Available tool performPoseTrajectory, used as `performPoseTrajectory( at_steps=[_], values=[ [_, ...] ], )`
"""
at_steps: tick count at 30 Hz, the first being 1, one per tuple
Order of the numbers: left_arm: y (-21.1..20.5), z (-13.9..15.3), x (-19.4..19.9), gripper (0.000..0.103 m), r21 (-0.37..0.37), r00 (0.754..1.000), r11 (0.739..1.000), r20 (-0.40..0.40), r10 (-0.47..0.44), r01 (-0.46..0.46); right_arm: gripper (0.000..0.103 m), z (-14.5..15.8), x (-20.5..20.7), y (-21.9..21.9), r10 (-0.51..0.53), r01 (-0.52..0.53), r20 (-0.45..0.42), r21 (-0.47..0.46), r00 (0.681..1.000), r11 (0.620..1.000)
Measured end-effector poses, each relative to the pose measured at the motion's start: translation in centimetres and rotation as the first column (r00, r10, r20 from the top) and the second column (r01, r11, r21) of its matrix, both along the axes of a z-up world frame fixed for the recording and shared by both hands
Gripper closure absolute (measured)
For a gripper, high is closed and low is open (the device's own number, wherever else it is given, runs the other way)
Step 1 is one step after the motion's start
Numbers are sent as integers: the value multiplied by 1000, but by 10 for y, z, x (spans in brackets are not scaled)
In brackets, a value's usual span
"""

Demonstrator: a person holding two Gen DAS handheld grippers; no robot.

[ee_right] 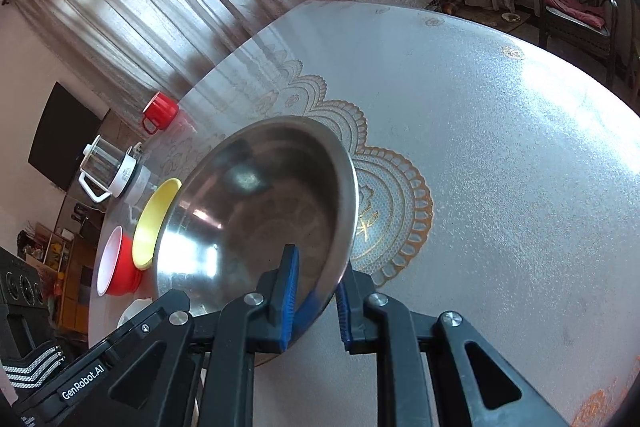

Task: Organize plates and bowls
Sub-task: 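Lift the steel bowl with the right gripper and set it beside the yellow bowl, then open the right gripper and close it on the yellow bowl's rim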

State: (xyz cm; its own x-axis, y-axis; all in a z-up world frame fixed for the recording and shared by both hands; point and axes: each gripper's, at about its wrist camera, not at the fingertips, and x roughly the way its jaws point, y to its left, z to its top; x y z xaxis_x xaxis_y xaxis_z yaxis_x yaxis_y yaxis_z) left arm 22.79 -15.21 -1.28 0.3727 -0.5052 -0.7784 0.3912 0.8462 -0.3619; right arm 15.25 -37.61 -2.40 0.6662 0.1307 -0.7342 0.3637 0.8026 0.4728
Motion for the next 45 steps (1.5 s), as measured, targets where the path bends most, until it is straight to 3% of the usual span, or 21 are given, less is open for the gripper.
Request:
performPoseTrajectory(
  at_steps=[4, 8, 18, 24, 29, 34, 45],
  values=[
    [6, 2, 5, 76, -6, 1000, 1000, 7, 12, -12, 83, 0, -3, 3, -3, 3, 5, 5, 1000, 1000],
    [19, 7, 8, 64, -34, 999, 999, -7, 39, -39, 80, 1, -7, 5, -9, 9, 7, 0, 1000, 1000],
    [69, 14, 6, 65, -45, 992, 991, 26, 127, -126, 77, 11, -20, 4, -44, 46, 25, -50, 999, 998],
    [97, 12, 15, 73, -68, 986, 984, 9, 165, -164, 77, 37, -26, 7, -38, 50, 107, -118, 994, 992],
    [110, 11, 27, 73, -91, 984, 980, -4, 178, -178, 77, 53, 3, 26, 116, -104, 141, -85, 983, 991],
    [114, 8, 42, 78, -106, 981, 975, -32, 193, -196, 77, 54, 50, 56, 265, -262, 129, -40, 956, 964],
    [108, 1, 82, 80, -113, 975, 971, -80, 205, -213, 79, 38, 144, 104, 382, -380, 10, -80, 924, 922]
  ],
)
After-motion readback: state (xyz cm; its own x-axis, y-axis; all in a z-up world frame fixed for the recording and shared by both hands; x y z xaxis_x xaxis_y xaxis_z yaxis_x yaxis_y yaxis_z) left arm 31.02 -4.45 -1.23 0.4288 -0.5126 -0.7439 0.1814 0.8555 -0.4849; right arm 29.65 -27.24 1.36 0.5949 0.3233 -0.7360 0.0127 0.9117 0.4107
